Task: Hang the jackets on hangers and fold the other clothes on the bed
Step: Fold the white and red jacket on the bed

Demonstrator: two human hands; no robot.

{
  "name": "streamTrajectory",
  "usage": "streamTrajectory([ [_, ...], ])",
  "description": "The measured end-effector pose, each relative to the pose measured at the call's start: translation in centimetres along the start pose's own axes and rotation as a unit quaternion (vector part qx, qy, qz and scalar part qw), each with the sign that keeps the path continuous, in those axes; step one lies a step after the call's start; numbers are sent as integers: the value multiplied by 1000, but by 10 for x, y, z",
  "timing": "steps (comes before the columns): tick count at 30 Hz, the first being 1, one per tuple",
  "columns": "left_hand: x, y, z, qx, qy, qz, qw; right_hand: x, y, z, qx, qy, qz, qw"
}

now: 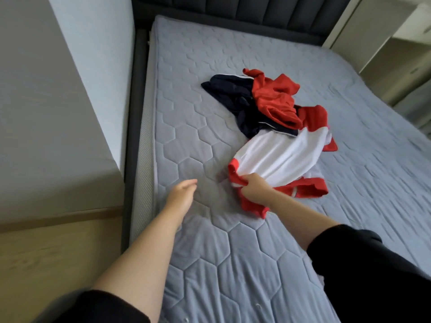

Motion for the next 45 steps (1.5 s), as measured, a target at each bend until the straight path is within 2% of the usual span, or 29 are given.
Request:
streamTrajectory([
  [2, 6, 0, -8, 80, -21, -144, 986, -14, -36, -26, 65, -87, 42, 993],
  [4, 11, -3, -16, 155, -56, -228, 960, -28, -64, -47, 118, -168, 71, 976],
  [5, 13, -4, -21, 178, -76, -244, 950, -33, -72, -53, 135, -181, 78, 971],
  [6, 15, -5, -27, 193, -92, -248, 945, -36, -76, -53, 149, -161, 77, 973],
  [8, 15, -8, -35, 200, -112, -225, 947, -35, -69, -46, 150, -63, 25, 986],
  [10, 13, -9, -49, 201, -119, -164, 958, -28, -46, -34, 105, 14, -93, 990],
  [12, 10, -10, -60, 182, -126, -129, 967, -27, -16, -32, 33, -35, -144, 988],
  [15, 5, -9, -70, 140, -174, -90, 970, -37, 16, -38, 13, -124, -137, 983],
  [18, 0, -8, -81, 130, -213, -57, 967, -46, 25, -39, 56, -90, -126, 986],
  [21, 2, -7, -88, 127, -188, -47, 973, -45, 22, -35, 49, -43, -90, 994],
  [24, 8, -7, -87, 138, -159, -62, 976, -51, 17, -35, 55, -74, -123, 988],
  [27, 11, -9, -89, 177, -141, -69, 972, -50, -1, -48, 110, -101, -83, 985],
  [29, 9, -14, -95, 211, -151, -35, 965, -52, -11, -63, 111, -169, -27, 979],
  [31, 9, -20, -95, 186, -147, 15, 971, -58, -19, -82, 115, -255, -1, 960],
  [33, 10, -23, -93, 151, -138, 64, 977, -56, -17, -89, 126, -302, 3, 945],
  [34, 11, -22, -95, 137, -129, 83, 979, -52, -13, -87, 122, -284, 21, 951],
  [35, 12, -20, -97, 123, -111, 93, 982, -43, -7, -84, 112, -224, 61, 966],
  [36, 13, -17, -99, 109, -92, 98, 985, -30, 0, -80, 90, -118, 113, 982],
  [37, 14, -14, -101, 94, -73, 103, 988, -16, 11, -76, 47, 25, 144, 988],
  [38, 14, -12, -101, 77, -55, 108, 990, -3, 23, -78, -25, 162, 152, 975],
  [39, 14, -11, -102, 66, -39, 110, 991, 5, 38, -82, -116, 250, 150, 950],
  [40, 14, -9, -104, 59, -28, 109, 992, 8, 56, -84, -202, 280, 173, 923],
  [42, 14, -7, -108, 53, -11, 121, 991, -5, 88, -80, -306, 231, 350, 854],
  [43, 14, -7, -110, 54, -10, 126, 991, -16, 110, -71, -315, 202, 438, 818],
  [45, 14, -6, -113, 62, -45, 108, 991, -17, 137, -53, -282, 196, 528, 777],
])
Point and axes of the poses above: each hand's wrist, its own z-axis towards the middle knuckle, its own x-axis out of the back of the hand, y = z × x, the point moved 3 cm from there along z, towards the middle knuckle, and after that the axes turned 10 degrees about x, right-handed, at the moved point
